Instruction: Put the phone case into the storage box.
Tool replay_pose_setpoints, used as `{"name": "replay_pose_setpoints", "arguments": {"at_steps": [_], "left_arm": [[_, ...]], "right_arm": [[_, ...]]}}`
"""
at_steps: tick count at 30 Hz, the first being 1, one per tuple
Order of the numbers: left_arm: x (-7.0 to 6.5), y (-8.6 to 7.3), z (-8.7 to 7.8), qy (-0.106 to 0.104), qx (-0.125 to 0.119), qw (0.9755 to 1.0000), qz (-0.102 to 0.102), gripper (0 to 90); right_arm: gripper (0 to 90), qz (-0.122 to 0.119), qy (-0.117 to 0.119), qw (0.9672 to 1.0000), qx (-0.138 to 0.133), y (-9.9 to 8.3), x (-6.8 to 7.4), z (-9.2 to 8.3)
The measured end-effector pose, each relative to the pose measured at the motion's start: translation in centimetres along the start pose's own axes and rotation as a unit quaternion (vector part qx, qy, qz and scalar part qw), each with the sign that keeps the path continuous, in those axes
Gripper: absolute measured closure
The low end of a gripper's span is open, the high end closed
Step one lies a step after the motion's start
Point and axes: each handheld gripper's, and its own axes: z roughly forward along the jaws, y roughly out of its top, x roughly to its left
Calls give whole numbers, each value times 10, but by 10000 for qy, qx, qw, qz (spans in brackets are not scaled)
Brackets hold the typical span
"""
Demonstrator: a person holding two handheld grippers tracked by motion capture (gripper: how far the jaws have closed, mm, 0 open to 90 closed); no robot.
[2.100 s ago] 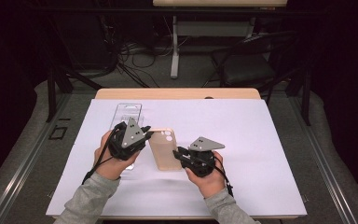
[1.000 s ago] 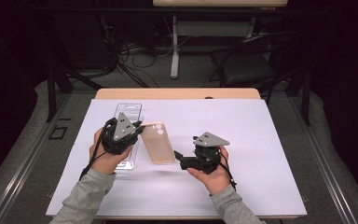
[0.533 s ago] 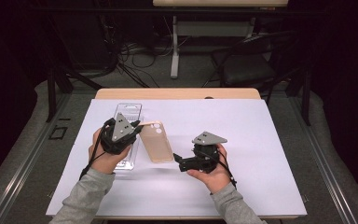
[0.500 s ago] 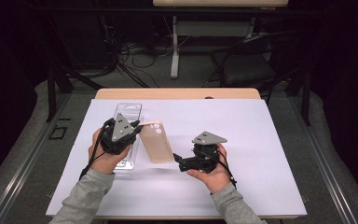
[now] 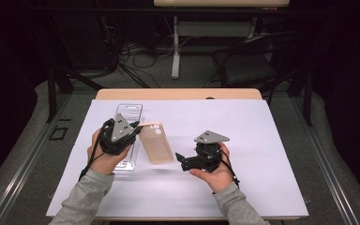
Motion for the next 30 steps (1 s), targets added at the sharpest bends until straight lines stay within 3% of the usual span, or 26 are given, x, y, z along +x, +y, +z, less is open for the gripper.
{"name": "replay_pose_setpoints", "arguments": {"at_steps": [6,13,18,22,30], "left_arm": [[0,1,0,-64,15,10000,26,798],[3,5,-2,-93,37,9999,80,798],[5,6,1,-121,142,9998,116,798],[7,8,6,-120,171,9997,110,797],[18,23,11,-69,79,9995,289,797]], "right_arm": [[0,-4,-78,9999,108,-1,-2,-1],[0,15,8,9999,149,0,-4,-5],[0,-205,-10,9995,232,-3,-4,-11],[6,-236,-72,9994,238,-6,-8,-13],[25,-254,-152,9994,170,-11,-12,-18]]}}
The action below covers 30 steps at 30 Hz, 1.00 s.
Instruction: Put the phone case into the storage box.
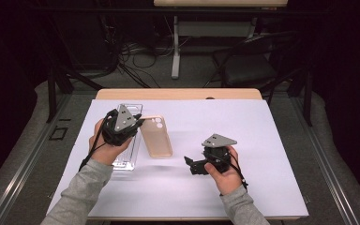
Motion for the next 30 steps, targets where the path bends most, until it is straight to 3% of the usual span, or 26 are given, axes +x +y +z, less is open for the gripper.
{"name": "replay_pose_setpoints", "arguments": {"at_steps": [7,16,22,30], "left_arm": [[20,16,2,-32,-103,9999,8,797],[47,28,1,150,-194,9997,49,796],[62,31,5,190,-119,9997,6,797],[77,26,22,77,6,9999,-98,796]], "right_arm": [[25,36,-137,9999,-91,-3,-5,-6],[10,102,-348,9991,-212,-8,-10,-13],[9,184,-410,9987,-243,-12,-15,-18],[9,267,-430,9984,-241,-14,-19,-20]]}}
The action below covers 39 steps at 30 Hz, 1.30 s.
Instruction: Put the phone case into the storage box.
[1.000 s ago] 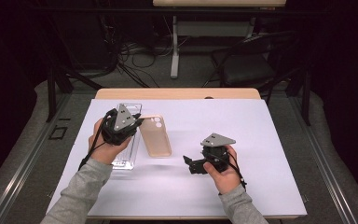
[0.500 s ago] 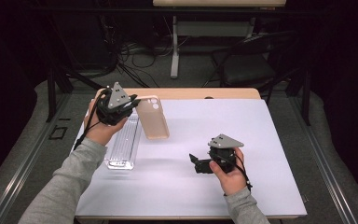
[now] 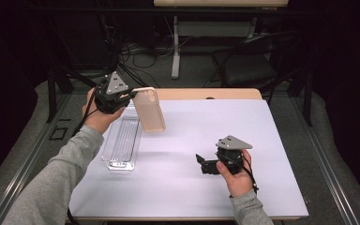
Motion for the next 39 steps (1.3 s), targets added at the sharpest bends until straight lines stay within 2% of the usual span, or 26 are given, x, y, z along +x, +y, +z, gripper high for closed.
{"name": "replay_pose_setpoints", "arguments": {"at_steps": [3,7,15,21,30,31,33,37,39], "left_arm": [[6,-1,5,-35,65,10000,-45,796],[15,1,9,32,148,9999,-20,796],[29,11,13,210,221,9992,239,796],[35,14,19,329,289,9985,318,796],[45,8,24,496,306,9978,313,796],[46,7,24,503,307,9977,330,796],[50,5,24,505,309,9970,493,796],[55,0,23,655,350,9956,570,796],[58,-2,22,719,327,9954,544,796]], "right_arm": [[9,19,-8,10000,18,-1,-1,0],[9,17,-5,10000,35,-2,-1,1],[9,39,4,9999,94,-3,-1,3],[9,21,18,9999,114,-3,-1,4],[9,-8,24,9999,129,-4,-1,5],[9,0,18,9999,139,-4,-1,5],[9,16,27,9999,155,-5,0,5],[9,-31,26,9999,168,-5,0,7],[9,-35,23,9998,176,-5,1,7]]}}
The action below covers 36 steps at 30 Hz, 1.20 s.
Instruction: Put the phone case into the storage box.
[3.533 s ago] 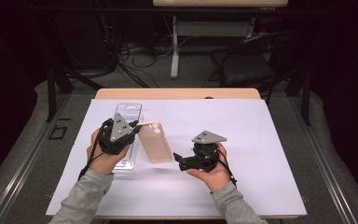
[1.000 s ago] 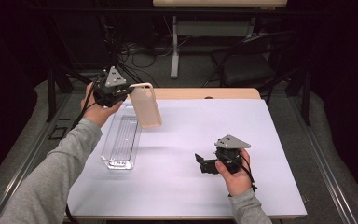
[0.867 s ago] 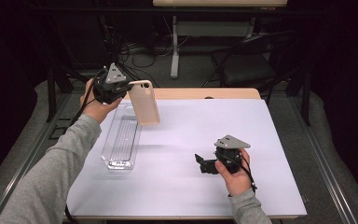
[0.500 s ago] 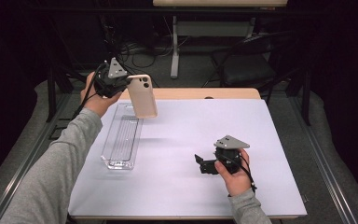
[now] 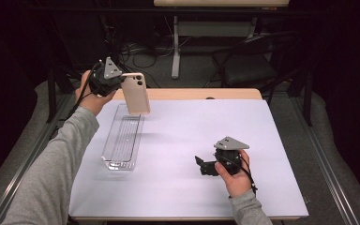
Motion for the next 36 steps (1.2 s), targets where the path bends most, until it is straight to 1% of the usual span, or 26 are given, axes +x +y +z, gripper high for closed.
{"name": "replay_pose_setpoints", "arguments": {"at_steps": [3,5,8,9,10,12,16,20,22,23,26,28,32,36], "left_arm": [[4,-4,-1,114,-13,9999,21,796],[6,-5,-1,197,-10,9998,102,796],[8,-8,0,328,-21,9993,165,796],[8,-9,1,388,-14,9990,234,796],[8,-10,2,420,-17,9988,236,796],[8,-12,4,495,-3,9983,317,796],[7,-16,7,553,69,9974,448,797],[4,-22,11,615,38,9972,415,797],[3,-25,13,623,80,9973,389,797],[2,-26,14,663,94,9969,405,797],[-1,-30,16,670,114,9969,403,797],[-3,-34,19,671,109,9971,341,797],[-8,-39,24,649,178,9971,356,797],[-13,-44,29,704,199,9967,359,797]], "right_arm": [[9,4,-2,10000,16,0,0,0],[9,-7,-11,10000,21,0,0,1],[9,-24,-21,10000,15,0,0,1],[9,-20,-23,10000,18,0,0,1],[9,-23,-26,10000,20,0,0,1],[9,-23,-32,10000,17,0,0,1],[9,-13,-40,10000,15,-1,0,1],[9,0,-33,10000,7,0,0,0],[9,9,-36,10000,-5,0,0,0],[9,19,-37,10000,-3,-1,0,0],[9,6,-32,10000,15,0,0,0],[9,0,-26,10000,17,0,0,0],[9,-11,-25,10000,26,-1,0,1],[9,19,-29,10000,35,-1,1,1]]}}
